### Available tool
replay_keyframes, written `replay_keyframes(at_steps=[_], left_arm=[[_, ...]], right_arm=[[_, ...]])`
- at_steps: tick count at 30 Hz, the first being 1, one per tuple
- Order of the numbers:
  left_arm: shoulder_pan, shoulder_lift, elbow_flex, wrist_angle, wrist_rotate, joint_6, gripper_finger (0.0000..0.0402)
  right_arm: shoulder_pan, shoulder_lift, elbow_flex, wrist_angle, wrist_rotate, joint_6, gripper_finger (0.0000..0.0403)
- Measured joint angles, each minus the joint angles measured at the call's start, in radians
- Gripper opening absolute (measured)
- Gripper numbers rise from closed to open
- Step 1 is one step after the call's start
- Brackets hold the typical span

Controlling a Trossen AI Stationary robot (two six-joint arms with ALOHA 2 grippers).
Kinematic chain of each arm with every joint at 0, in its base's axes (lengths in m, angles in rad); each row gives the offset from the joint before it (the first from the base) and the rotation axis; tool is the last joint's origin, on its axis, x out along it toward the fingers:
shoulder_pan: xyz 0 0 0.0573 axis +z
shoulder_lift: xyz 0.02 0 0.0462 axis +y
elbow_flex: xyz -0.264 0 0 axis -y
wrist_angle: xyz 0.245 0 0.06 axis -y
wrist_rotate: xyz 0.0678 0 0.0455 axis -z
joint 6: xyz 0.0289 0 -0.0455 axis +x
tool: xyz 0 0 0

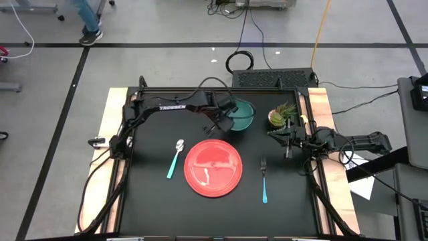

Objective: Set table place
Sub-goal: Put the green bowl on top of the orange plate

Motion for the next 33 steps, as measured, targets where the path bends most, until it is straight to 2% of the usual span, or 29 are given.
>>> replay_keyframes(at_steps=[4,11,15,21,33], left_arm=[[-0.004,-0.061,0.0,-0.022,0.068,-0.026,0.0005],[-0.039,-0.12,0.002,-0.143,0.092,-0.05,0.0005],[-0.072,-0.127,0.002,-0.221,0.143,-0.054,0.0005],[-0.111,-0.126,0.002,-0.221,0.139,-0.045,0.0005],[-0.117,-0.168,0.0,-0.215,0.126,-0.039,0.0005]], right_arm=[[0.0,0.002,0.0,0.002,0.0,0.001,0.0],[0.0,0.006,0.0,0.001,0.0,0.001,0.0],[0.0,0.01,0.0,0.003,0.0,0.001,0.0],[0.0,0.016,0.0,0.024,0.0,0.001,0.0],[0.0,0.016,0.0,0.024,0.0,0.018,0.0]])
